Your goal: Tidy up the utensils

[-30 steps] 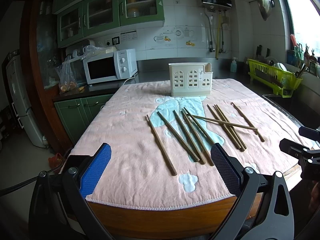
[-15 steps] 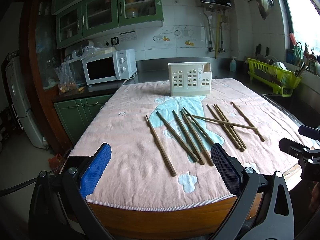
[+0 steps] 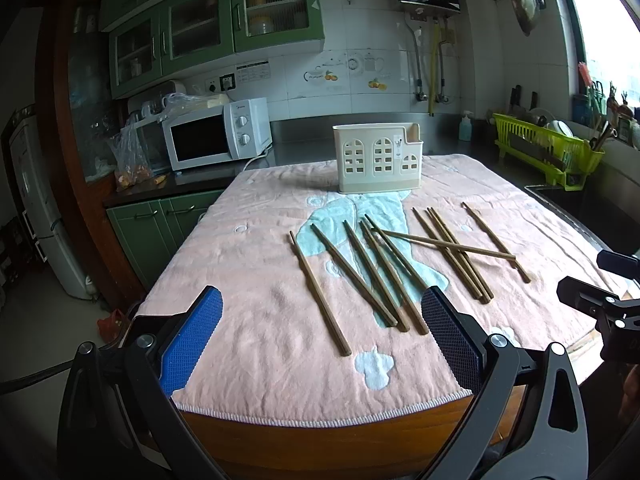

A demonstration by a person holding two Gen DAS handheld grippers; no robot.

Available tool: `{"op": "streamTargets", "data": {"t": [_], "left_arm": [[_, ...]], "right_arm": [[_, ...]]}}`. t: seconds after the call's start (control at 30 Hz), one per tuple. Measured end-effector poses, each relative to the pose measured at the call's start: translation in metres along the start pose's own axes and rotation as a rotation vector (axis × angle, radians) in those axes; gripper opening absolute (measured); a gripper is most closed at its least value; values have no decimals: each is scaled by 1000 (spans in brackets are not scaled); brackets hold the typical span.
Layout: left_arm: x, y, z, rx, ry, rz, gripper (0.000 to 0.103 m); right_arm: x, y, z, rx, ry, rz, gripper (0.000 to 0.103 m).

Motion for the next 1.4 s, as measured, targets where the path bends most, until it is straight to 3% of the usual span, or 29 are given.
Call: {"op": "streamTargets", "data": {"t": [1.4], "left_arm": [[18,-9,-49,-9,53,-13,98]], "right_arm": [[11,-25,-37,0,38,29,97]]}}
Point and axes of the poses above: each gripper's, at about its wrist camera, not at the fingertips, and z roughly against the way its jaws point, y to its left, x to its top, the point moved 5 cm from there along -z, roughly the way its jaws point, and after that the axes turned 5 degrees about x, right-handed, at the moved point
